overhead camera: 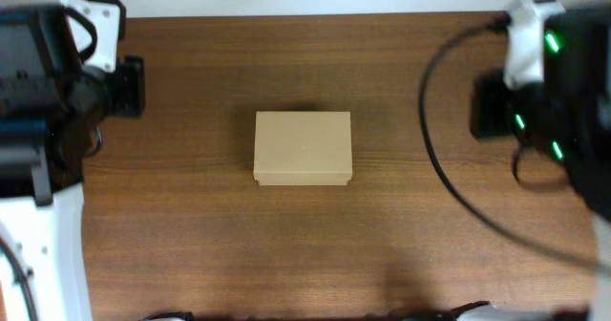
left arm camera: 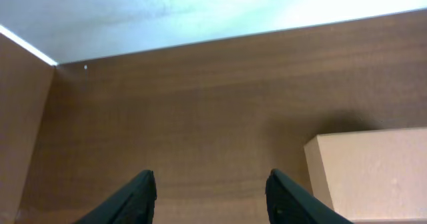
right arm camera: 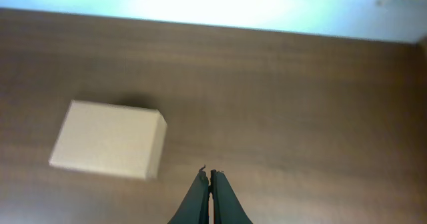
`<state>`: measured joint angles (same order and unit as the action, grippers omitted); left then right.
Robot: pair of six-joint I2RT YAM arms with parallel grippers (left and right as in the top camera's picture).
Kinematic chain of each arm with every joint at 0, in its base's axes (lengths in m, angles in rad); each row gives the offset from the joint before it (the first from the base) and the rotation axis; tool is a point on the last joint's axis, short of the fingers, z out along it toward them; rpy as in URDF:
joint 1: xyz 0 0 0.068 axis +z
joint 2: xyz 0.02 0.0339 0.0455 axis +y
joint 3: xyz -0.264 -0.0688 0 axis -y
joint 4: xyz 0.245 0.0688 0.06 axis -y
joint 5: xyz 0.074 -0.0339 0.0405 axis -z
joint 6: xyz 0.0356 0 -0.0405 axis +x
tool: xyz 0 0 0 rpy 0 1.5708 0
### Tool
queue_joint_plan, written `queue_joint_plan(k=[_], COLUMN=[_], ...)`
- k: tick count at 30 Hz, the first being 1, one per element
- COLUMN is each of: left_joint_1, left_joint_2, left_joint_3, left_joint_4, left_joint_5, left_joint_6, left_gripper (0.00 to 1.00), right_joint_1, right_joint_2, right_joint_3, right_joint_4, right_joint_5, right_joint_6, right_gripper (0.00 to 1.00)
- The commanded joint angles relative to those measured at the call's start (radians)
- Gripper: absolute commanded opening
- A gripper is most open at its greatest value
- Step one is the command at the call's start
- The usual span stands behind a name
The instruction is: Pack container
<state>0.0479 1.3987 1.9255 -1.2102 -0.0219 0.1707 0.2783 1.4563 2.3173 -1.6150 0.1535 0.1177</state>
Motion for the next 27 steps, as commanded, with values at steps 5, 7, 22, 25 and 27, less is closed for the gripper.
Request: queue_joint_plan(k=[5, 7, 22, 25, 27], left_joint_1=[0.002, 0.002, 0.001, 0.001, 0.001], left_joint_2=[-0.402, -0.506, -0.658, -0.658, -0.658], left_joint_3=[-0.372, -0.477, -0.947, -0.947, -0.947], left_joint_4=[0.135, 0.153, 0.328, 0.328, 0.327], left_joint_5=[-0.133, -0.135, -0.125, -0.125, -0.125], left_joint_6=[-0.077, -0.086, -0.148, -0.148, -0.148], left_gripper=[0.74, 0.74, 0.99, 1.0, 0.99], right_joint_1=[-0.004, -0.004, -0.004, -0.004, -0.004], right_joint_2=[-0.485, -0.597, -0.822, -0.822, -0.822], right_joint_3=[-0.406, -0.487, -0.719, -0.739, -0.744], right_joint_4=[-0.008, -0.029, -0.047, -0.046, -0.047], right_joint_5=[0.103, 0.117, 0.243, 0.243, 0.243], right_joint_6=[0.019, 0.023, 0.068, 0.068, 0.068], right_gripper=[0.04, 0.04, 0.99, 0.99, 0.99])
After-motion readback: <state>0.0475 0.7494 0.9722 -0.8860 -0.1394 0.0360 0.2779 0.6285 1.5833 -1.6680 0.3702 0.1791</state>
